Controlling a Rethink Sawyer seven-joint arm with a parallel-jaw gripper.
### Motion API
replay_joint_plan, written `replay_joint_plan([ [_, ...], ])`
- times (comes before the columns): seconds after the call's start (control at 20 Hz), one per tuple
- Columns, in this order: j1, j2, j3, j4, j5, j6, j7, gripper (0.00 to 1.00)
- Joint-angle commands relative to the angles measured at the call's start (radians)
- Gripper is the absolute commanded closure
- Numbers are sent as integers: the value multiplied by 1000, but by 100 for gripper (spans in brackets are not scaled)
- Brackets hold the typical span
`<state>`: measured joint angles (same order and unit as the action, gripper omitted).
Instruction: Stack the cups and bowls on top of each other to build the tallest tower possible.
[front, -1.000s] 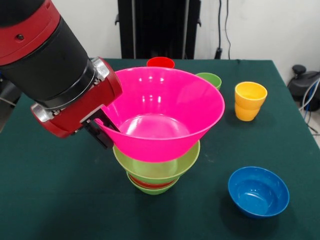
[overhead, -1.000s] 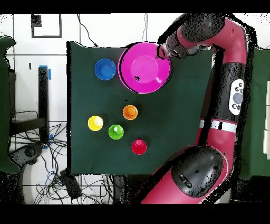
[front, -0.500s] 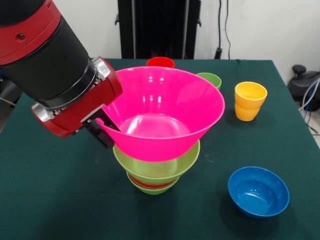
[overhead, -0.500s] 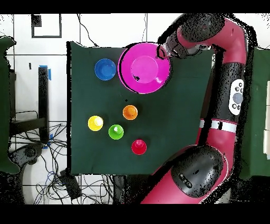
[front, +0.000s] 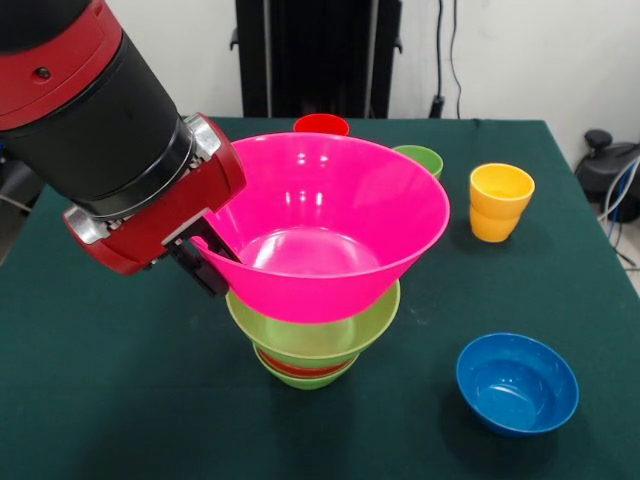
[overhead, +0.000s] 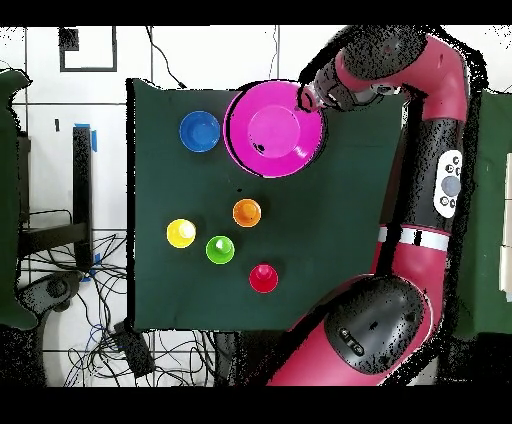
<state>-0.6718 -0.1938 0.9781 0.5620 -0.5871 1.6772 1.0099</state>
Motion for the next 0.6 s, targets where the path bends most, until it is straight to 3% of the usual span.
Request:
replay_joint_plan([
  [0.05, 35, -16, -66, 47, -46, 62, -236, 100],
  [0.6, 22, -10, -73, 78, -37, 42, -236, 100],
])
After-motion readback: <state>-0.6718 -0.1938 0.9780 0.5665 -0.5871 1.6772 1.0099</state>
